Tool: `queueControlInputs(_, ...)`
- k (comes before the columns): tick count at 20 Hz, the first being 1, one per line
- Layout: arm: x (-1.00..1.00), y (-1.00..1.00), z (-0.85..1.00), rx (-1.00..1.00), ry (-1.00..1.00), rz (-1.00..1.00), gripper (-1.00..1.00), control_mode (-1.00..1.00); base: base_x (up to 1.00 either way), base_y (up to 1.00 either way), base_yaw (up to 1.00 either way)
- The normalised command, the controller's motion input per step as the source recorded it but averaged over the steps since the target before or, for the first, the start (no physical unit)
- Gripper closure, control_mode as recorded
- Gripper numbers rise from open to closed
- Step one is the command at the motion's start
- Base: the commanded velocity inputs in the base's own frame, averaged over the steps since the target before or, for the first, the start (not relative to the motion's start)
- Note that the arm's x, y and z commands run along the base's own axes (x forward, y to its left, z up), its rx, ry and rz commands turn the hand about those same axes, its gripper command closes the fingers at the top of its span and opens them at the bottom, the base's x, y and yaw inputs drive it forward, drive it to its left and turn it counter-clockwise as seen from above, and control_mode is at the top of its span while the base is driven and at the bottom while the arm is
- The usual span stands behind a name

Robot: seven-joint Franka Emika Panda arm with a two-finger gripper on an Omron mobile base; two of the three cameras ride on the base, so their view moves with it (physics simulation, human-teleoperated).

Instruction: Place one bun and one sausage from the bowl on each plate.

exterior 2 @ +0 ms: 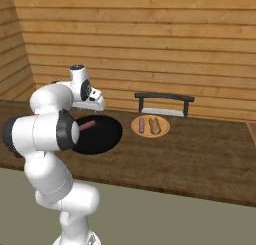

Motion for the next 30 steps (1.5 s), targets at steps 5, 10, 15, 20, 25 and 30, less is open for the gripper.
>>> queueControlInputs(5,0.90,0.22,-0.55,0.17,0.00,-0.20,-1.00,-1.00,0.00,0.00,0.00)
queueControlInputs(10,0.34,0.11,-0.12,0.18,0.00,-0.10,-1.00,-1.00,0.00,0.00,0.00)
queueControlInputs(15,-0.04,0.30,-0.12,0.10,0.03,-0.02,-1.00,-1.00,0.00,0.00,0.00)
queueControlInputs(20,-0.45,0.02,-0.02,0.01,0.19,0.01,-1.00,-1.00,0.00,0.00,0.00)
queueControlInputs(25,-0.09,0.07,-0.26,0.05,0.01,0.01,-1.00,-1.00,0.00,0.00,0.00)
queueControlInputs(30,0.00,0.10,-0.38,0.04,-0.01,0.00,-1.00,-1.00,0.00,0.00,0.00)
